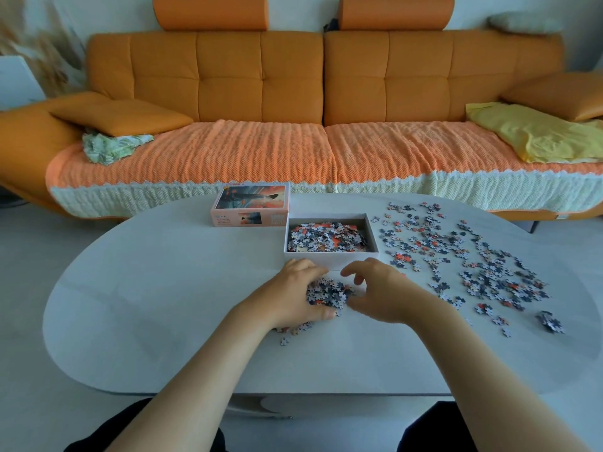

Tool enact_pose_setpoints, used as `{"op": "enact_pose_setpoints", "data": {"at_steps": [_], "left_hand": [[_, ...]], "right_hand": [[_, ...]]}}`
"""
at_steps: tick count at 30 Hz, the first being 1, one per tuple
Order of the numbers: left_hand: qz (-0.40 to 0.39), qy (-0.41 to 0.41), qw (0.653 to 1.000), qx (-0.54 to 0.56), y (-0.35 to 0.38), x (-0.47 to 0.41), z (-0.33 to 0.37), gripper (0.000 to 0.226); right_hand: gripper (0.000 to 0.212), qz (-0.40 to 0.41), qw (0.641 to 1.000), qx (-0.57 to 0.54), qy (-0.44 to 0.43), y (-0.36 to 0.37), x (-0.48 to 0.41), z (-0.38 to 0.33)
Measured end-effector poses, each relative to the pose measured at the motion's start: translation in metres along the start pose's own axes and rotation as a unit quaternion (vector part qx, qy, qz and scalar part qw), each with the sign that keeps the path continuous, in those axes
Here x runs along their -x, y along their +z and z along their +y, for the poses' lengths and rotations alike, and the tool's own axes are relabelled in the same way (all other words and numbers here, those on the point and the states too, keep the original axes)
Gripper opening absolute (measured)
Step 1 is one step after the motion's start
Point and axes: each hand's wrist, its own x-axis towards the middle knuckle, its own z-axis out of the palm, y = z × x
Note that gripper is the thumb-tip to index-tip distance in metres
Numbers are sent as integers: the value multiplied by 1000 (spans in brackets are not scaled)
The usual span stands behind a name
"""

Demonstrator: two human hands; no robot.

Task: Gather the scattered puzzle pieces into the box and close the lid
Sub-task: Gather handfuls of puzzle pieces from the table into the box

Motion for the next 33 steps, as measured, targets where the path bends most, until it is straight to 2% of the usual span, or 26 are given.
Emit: {"op": "enact_pose_setpoints", "data": {"at_steps": [2,3,6,10,14,24,28,33], "left_hand": [[-11,1,999,-38,-2,1,-2,82],[-10,6,998,-54,-1,1,-2,79],[9,15,999,-51,3,-1,-1,69],[45,14,999,-25,2,-4,0,48],[54,19,998,-6,-3,-2,1,33],[75,-1,995,66,-18,-3,5,17],[108,4,989,97,-30,-13,9,9],[187,6,977,100,-41,-37,9,15]], "right_hand": [[71,-37,998,50,4,1,2,-3],[71,-45,997,63,4,3,1,-5],[50,-27,999,33,-10,11,-5,-12],[30,9,1000,10,-19,16,-11,-15],[33,38,999,-11,-19,16,-12,-17],[12,72,994,-76,-19,3,-16,-21],[13,133,985,-103,-47,-13,-22,-22],[17,247,959,-115,-81,-24,-45,-21]]}}
